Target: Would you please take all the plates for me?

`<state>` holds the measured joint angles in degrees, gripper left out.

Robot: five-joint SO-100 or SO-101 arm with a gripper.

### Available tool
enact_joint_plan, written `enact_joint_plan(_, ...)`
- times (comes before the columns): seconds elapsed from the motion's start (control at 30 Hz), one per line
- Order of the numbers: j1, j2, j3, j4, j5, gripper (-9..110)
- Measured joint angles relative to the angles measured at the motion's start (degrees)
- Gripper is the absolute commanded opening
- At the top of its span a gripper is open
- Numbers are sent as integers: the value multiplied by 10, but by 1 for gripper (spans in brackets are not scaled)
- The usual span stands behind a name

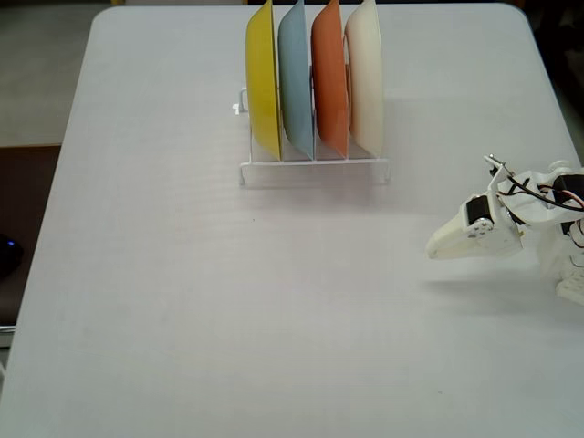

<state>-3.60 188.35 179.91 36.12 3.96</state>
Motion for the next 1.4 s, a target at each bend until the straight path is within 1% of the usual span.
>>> enact_joint_plan(0.2, 4, 0, 0, 0, -18, 0)
enact_joint_plan(1.4, 4, 0, 0, 0, -19, 0)
